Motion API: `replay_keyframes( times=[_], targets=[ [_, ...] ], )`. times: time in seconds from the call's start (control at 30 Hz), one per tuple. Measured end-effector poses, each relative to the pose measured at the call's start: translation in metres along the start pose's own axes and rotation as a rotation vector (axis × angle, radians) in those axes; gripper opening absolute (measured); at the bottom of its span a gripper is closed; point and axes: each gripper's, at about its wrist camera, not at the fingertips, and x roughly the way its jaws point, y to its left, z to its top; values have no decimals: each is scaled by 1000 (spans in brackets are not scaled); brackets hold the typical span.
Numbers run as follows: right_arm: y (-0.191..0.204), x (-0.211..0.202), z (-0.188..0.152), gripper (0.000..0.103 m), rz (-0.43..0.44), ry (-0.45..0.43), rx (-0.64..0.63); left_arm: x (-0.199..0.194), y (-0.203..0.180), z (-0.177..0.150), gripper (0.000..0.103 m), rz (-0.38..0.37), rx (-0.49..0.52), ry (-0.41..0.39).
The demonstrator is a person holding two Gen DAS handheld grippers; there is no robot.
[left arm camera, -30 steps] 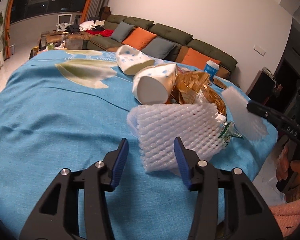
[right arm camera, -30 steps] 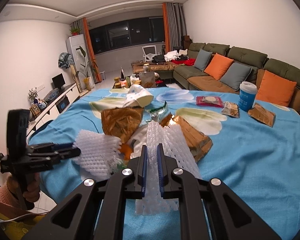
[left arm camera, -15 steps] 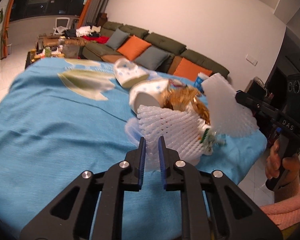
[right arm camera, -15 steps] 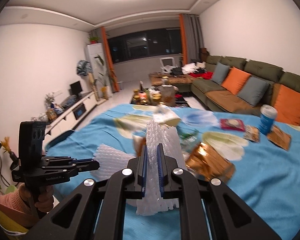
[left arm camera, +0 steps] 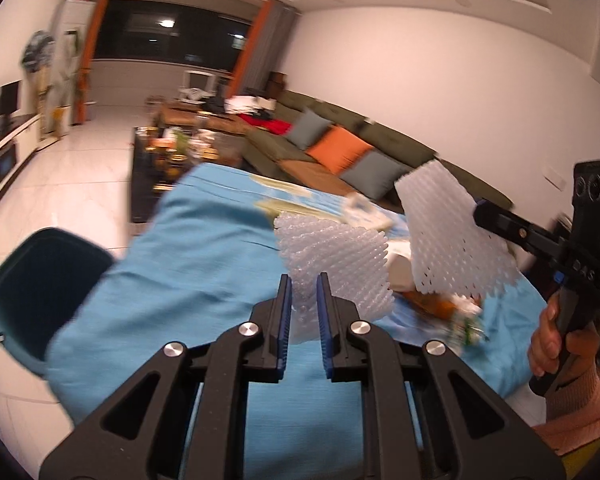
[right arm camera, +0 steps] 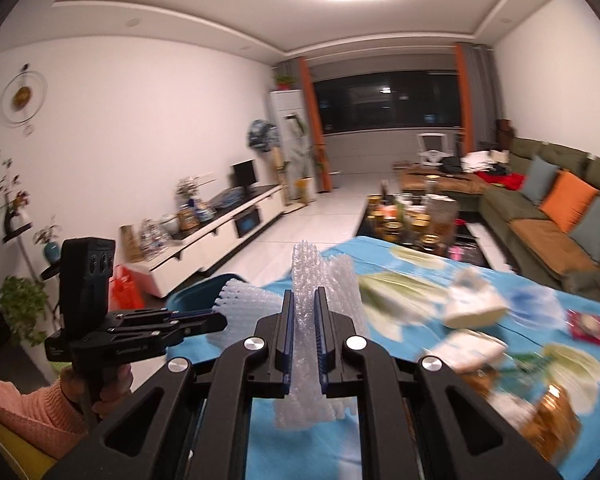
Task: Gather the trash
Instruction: 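Carry both foam nets to the teal bin and open both tools over it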
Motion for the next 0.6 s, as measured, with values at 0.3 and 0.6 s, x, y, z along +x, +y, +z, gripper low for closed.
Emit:
replay_keyframes(
  times=[0.3, 0.6],
  targets=[
    [38, 74, 33, 9, 191, 41, -54, -41, 80, 17, 13, 214, -117, -78],
    [76, 148, 63, 9, 380, 65, -47, -85, 159, 29, 13, 421, -209, -131]
  ],
)
